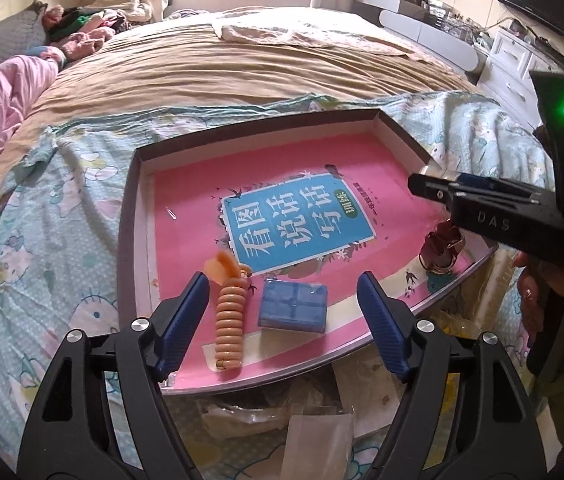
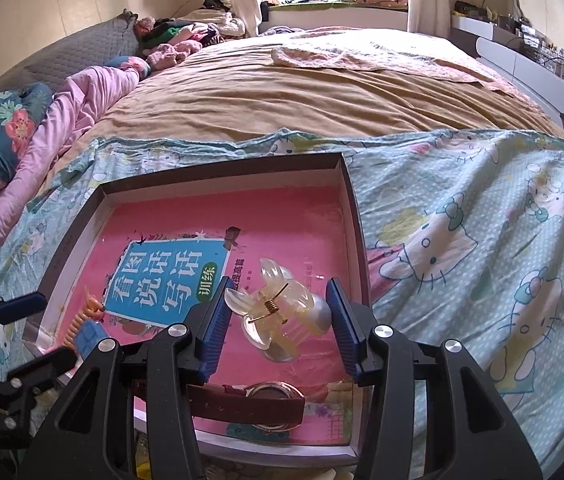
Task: Organize jewelry
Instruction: 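Carry the claw clip into the pink box and open the right tool while the left releases the blue case, then withdraw both open tools from the pink box toward the yellow rings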
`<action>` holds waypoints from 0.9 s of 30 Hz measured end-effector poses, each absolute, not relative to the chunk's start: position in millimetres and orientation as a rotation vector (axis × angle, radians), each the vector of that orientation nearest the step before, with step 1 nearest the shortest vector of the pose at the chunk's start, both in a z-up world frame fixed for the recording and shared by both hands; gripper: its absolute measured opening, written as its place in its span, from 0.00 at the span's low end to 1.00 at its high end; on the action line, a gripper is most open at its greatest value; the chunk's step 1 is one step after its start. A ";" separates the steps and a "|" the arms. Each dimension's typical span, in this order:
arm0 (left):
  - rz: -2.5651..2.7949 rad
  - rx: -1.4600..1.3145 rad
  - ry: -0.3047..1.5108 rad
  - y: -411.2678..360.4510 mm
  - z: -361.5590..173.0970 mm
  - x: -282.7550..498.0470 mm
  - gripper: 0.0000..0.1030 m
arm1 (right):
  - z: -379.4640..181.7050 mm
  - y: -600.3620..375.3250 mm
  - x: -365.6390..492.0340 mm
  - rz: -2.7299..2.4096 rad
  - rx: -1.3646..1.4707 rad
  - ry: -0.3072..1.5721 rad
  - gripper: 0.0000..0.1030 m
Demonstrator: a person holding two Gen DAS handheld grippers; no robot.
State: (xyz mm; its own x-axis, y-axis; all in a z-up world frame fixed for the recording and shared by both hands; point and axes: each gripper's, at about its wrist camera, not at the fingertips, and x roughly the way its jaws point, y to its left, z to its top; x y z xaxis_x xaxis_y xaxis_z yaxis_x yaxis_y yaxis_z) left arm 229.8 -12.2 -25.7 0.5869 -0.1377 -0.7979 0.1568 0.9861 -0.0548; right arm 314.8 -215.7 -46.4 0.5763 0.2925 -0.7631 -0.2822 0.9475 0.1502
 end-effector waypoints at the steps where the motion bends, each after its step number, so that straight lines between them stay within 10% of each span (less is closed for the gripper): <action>1: -0.171 0.021 0.925 -12.0 -24.2 229.1 0.66 | -45.8 -216.2 314.0 0.336 0.017 0.893 0.52; 15: -0.145 0.035 0.880 -10.8 -2.6 215.6 0.86 | -8.5 -227.8 282.7 0.310 0.052 0.784 0.93; 27: -0.131 0.012 0.836 -4.0 21.1 196.0 0.91 | 22.6 -233.8 248.1 0.315 0.073 0.714 0.94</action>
